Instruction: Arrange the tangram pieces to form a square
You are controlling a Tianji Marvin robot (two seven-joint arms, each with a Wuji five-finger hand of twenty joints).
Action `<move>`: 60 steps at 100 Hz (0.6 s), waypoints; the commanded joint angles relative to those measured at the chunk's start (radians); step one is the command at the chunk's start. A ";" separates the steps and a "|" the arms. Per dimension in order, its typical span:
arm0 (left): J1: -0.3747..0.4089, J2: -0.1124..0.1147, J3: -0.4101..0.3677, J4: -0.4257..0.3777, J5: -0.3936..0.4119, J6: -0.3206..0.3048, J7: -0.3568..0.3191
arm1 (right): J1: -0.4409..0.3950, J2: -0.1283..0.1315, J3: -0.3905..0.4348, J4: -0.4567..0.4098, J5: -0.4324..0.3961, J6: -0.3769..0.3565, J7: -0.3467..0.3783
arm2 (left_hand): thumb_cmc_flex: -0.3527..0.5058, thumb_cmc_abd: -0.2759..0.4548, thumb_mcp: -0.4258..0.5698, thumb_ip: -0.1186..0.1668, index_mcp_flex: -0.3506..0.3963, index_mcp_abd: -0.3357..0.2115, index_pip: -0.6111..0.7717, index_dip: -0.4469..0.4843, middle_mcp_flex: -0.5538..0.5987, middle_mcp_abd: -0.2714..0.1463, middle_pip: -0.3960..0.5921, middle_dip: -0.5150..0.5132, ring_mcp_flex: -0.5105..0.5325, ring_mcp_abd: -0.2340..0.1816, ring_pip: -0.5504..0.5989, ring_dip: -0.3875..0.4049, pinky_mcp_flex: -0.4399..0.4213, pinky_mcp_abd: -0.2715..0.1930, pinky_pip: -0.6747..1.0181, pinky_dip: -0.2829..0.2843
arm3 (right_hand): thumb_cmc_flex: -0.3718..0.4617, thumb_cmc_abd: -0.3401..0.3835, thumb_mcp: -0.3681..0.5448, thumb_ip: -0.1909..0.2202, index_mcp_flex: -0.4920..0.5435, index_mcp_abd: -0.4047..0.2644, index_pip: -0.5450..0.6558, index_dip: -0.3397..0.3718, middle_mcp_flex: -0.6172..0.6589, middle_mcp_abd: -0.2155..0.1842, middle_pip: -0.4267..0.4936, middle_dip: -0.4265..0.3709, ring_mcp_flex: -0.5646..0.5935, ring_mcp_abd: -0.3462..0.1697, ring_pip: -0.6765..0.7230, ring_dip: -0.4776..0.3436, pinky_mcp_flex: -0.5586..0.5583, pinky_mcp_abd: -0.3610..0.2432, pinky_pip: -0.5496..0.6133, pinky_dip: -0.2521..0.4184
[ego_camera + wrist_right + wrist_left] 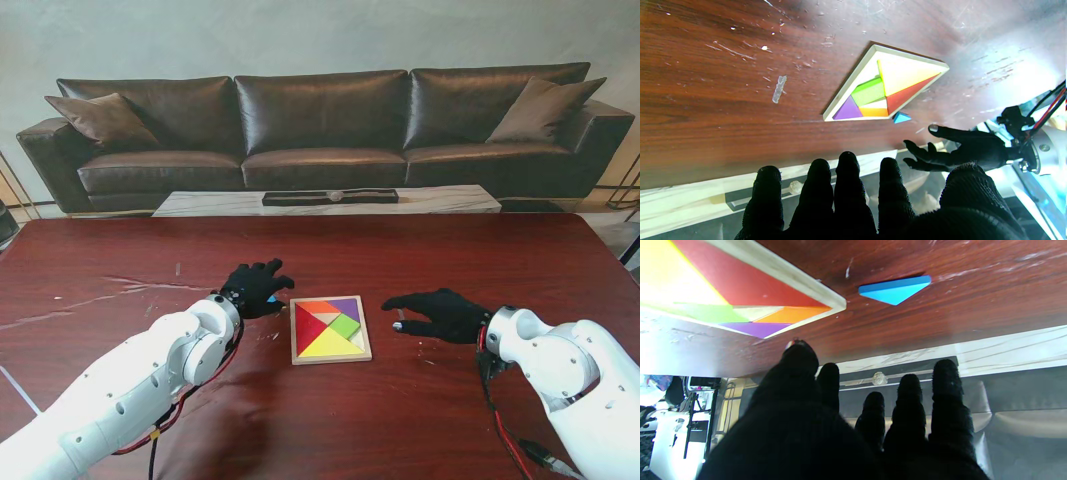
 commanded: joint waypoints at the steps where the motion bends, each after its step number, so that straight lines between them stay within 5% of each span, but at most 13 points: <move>1: -0.007 0.012 -0.004 0.025 -0.002 0.005 -0.004 | -0.004 0.000 -0.003 -0.004 -0.003 0.000 0.003 | 0.007 -0.022 0.061 0.042 -0.021 -0.006 -0.021 -0.017 0.029 0.051 -0.023 -0.045 0.007 0.017 -0.040 -0.037 -0.015 0.024 -0.027 -0.049 | 0.013 0.012 0.004 0.026 0.011 0.002 0.010 -0.013 0.026 -0.001 0.009 0.004 0.008 -0.012 -0.001 0.009 -0.018 0.007 -0.007 -0.019; 38: -0.096 -0.009 0.072 0.175 -0.097 0.014 0.004 | -0.006 0.002 0.001 -0.008 -0.003 0.008 0.015 | -0.018 -0.098 0.192 0.030 -0.042 0.001 -0.118 -0.091 0.110 0.096 -0.007 -0.154 0.027 0.057 -0.063 -0.132 -0.006 0.014 -0.063 -0.200 | 0.012 0.012 0.004 0.026 0.010 0.003 0.010 -0.013 0.025 -0.001 0.009 0.004 0.008 -0.011 -0.001 0.009 -0.018 0.006 -0.007 -0.019; 60: -0.155 -0.045 0.137 0.277 -0.179 -0.002 0.050 | -0.012 0.002 0.008 -0.012 -0.005 0.012 0.018 | -0.015 -0.120 0.216 0.027 -0.059 0.018 -0.130 -0.099 0.112 0.092 0.006 -0.155 0.037 0.058 -0.050 -0.132 0.011 0.017 -0.049 -0.211 | 0.013 0.012 0.004 0.026 0.011 0.003 0.010 -0.014 0.026 0.000 0.010 0.004 0.008 -0.010 -0.001 0.009 -0.018 0.007 -0.007 -0.019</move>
